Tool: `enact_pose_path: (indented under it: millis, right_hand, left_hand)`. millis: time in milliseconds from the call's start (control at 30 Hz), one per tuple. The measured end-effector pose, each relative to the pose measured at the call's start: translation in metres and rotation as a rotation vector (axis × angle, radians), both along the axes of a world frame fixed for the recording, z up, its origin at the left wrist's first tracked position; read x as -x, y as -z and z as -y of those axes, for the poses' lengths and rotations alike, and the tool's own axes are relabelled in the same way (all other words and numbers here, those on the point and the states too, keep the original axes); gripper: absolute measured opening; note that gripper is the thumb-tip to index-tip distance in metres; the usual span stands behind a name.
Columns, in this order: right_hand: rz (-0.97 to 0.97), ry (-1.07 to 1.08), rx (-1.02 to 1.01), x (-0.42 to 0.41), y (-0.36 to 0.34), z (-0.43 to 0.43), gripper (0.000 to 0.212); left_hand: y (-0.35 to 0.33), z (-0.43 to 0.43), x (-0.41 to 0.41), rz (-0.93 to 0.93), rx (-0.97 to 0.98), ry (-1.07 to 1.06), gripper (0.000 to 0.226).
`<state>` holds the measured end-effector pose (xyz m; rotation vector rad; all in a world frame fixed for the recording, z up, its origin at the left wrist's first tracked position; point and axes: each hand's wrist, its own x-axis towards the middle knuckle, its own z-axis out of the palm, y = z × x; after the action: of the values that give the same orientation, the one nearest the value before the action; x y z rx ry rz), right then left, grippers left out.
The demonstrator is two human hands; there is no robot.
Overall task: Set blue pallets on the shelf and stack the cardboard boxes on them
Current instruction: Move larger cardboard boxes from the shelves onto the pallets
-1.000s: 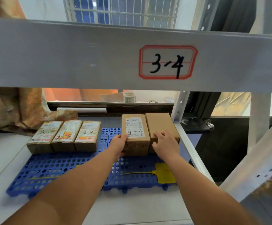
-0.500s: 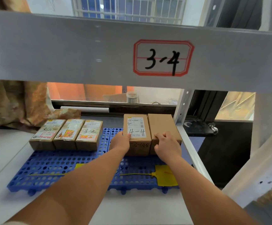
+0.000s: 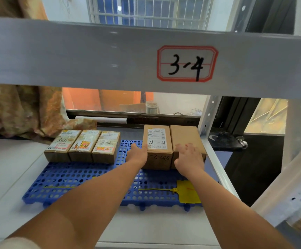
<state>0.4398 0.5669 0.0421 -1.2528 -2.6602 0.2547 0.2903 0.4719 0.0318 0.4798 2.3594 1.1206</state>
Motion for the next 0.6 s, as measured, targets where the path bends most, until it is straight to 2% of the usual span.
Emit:
enact_pose_path:
  millis: [100, 267, 367, 467, 600]
  right_hand:
    - [-0.055, -0.018, -0.067, 0.016, -0.004, 0.017, 0.052]
    - [-0.119, -0.215, -0.162, 0.069, -0.015, 0.073, 0.050]
    - [-0.132, -0.363, -0.142, 0.107, -0.022, 0.119, 0.048]
    - [-0.098, -0.482, -0.119, 0.144, -0.030, 0.171, 0.046]
    - [0.001, -0.611, -0.058, 0.191, -0.038, 0.250, 0.042]
  left_hand:
    - [-0.005, 0.019, 0.005, -0.046, -0.061, 0.034, 0.053]
    - [-0.016, 0.076, 0.030, -0.464, 0.024, 0.196, 0.040]
    - [-0.024, 0.126, 0.058, -0.651, 0.130, 0.199, 0.032]
    - [-0.032, 0.186, 0.090, -0.694, 0.270, 0.142, 0.029]
    - [-0.038, 0.280, 0.133, -0.616, 0.433, 0.038, 0.036]
